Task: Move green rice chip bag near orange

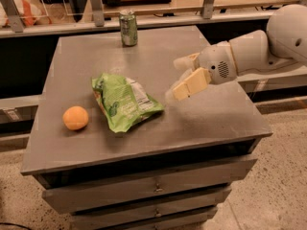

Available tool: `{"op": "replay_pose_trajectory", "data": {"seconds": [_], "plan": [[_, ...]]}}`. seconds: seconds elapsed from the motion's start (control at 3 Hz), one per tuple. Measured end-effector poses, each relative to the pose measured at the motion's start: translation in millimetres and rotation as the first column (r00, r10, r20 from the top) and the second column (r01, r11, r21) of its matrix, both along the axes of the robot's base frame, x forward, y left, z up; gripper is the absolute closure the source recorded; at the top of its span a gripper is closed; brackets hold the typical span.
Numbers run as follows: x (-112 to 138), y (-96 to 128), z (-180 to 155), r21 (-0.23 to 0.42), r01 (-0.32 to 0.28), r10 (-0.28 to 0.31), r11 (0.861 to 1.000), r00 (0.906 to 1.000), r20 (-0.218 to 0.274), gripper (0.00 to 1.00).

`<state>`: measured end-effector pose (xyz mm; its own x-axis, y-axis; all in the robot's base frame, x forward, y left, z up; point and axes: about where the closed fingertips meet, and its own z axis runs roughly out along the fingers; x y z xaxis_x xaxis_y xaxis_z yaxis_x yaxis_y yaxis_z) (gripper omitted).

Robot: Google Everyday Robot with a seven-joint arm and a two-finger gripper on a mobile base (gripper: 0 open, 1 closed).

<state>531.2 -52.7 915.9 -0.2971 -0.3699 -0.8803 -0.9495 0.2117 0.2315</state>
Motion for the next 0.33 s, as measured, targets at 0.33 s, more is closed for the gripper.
{"op": "replay_pose_trajectory", "data": {"seconds": [0.33], "plan": [[4.6, -1.4, 1.1, 0.001, 0.024, -0.024, 1.000, 0.9996, 0.010, 0.00]]}}
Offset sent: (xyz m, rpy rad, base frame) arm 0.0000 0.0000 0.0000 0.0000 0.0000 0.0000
